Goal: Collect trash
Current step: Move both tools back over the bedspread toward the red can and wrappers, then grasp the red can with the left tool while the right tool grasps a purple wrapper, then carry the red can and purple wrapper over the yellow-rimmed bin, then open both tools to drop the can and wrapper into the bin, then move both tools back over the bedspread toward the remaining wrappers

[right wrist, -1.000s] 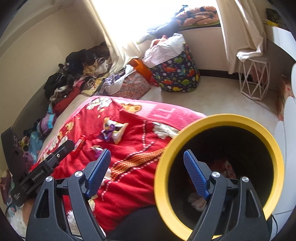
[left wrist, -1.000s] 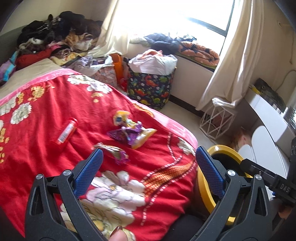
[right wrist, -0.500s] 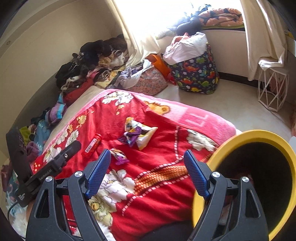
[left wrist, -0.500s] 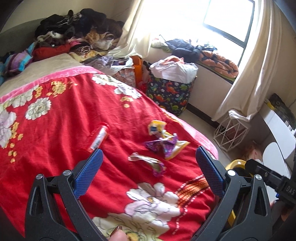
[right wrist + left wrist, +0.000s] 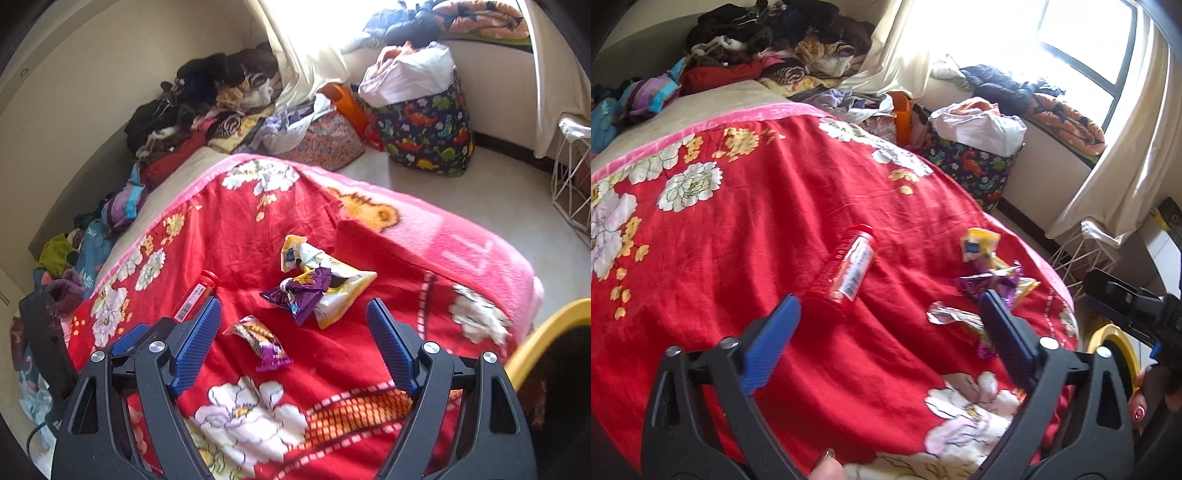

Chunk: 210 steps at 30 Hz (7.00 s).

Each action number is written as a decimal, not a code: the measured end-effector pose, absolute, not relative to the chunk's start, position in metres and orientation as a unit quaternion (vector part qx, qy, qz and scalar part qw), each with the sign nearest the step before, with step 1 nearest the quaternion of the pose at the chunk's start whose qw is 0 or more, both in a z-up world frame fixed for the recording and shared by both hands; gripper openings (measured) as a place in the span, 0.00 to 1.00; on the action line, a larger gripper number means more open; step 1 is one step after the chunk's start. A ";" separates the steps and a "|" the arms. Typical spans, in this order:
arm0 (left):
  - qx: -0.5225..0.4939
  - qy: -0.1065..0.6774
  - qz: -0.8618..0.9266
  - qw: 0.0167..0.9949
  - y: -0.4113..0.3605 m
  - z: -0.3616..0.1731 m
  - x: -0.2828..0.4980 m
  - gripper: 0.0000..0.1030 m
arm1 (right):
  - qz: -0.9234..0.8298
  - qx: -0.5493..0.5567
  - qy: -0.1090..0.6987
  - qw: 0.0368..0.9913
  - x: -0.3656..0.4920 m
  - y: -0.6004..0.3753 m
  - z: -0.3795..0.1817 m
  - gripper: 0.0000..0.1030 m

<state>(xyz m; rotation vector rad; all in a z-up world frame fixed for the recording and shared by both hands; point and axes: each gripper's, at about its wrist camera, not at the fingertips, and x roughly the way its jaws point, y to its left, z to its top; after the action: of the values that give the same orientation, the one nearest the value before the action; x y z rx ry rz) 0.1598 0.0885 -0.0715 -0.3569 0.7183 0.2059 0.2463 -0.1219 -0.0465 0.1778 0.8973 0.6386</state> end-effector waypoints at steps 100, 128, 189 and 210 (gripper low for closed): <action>-0.119 0.353 -0.069 0.926 -0.043 -0.047 0.148 0.26 | 0.225 0.069 0.456 0.858 0.114 -0.235 -0.080 0.26; -0.093 0.327 -0.116 0.933 -0.071 -0.026 0.145 0.26 | 0.085 0.083 0.452 0.884 0.132 -0.212 -0.117 0.01; -0.075 0.348 -0.109 0.928 -0.115 -0.041 0.158 0.89 | 0.131 0.201 0.355 0.904 0.142 -0.331 -0.032 0.68; -0.177 0.353 0.033 0.918 0.019 -0.062 0.160 0.89 | 0.266 0.107 0.396 0.872 0.210 -0.191 -0.029 0.69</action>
<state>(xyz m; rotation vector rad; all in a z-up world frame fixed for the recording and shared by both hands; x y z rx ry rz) 0.1600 0.0194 -0.0618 -0.3644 0.7257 0.0677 0.2103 -0.1913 -0.0285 0.2233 0.8276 0.5550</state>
